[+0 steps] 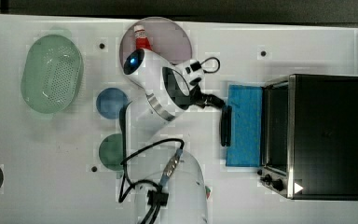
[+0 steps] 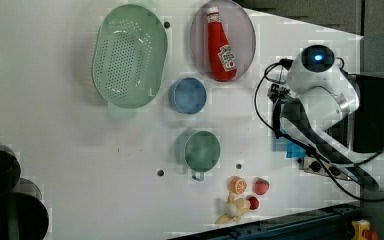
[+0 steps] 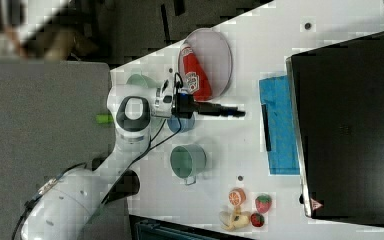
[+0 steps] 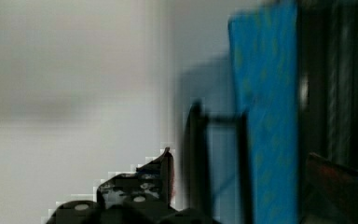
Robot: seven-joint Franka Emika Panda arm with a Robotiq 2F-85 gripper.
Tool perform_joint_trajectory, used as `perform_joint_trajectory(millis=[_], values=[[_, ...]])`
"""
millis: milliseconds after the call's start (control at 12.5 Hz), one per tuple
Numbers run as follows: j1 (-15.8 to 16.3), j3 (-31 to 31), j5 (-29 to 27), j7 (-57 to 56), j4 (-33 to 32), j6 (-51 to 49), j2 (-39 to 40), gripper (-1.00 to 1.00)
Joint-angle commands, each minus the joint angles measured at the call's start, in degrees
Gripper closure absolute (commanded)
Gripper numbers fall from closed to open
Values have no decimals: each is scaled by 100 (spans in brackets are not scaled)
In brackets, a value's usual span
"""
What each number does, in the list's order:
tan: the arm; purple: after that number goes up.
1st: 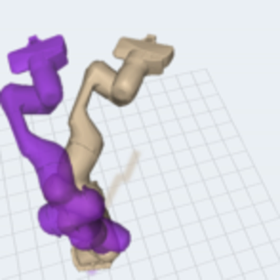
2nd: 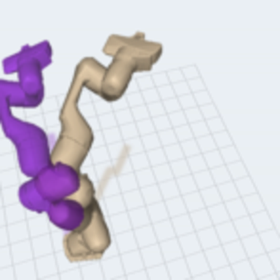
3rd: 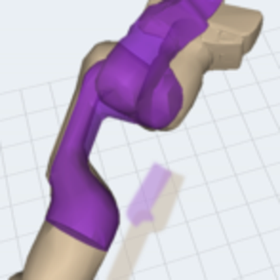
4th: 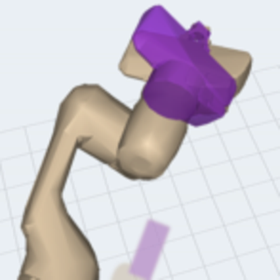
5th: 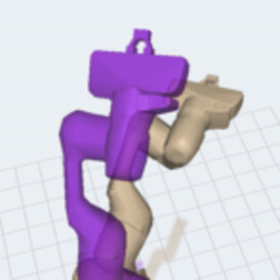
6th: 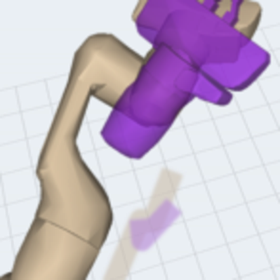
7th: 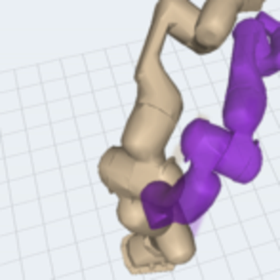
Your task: Flap close oven.
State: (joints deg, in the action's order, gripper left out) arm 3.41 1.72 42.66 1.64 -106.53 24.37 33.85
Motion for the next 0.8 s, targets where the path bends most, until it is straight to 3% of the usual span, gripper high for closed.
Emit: perform_joint_trajectory(millis=[80, 640, 720, 800], values=[[-1, -57, 678, -249, 482, 53, 336, -100], [159, -67, 1949, 493, 1112, -911, 1552, -100], [190, -70, 2136, 563, 1231, -1000, 1703, -91], [209, -74, 2284, 576, 1340, -1071, 1843, -68]])
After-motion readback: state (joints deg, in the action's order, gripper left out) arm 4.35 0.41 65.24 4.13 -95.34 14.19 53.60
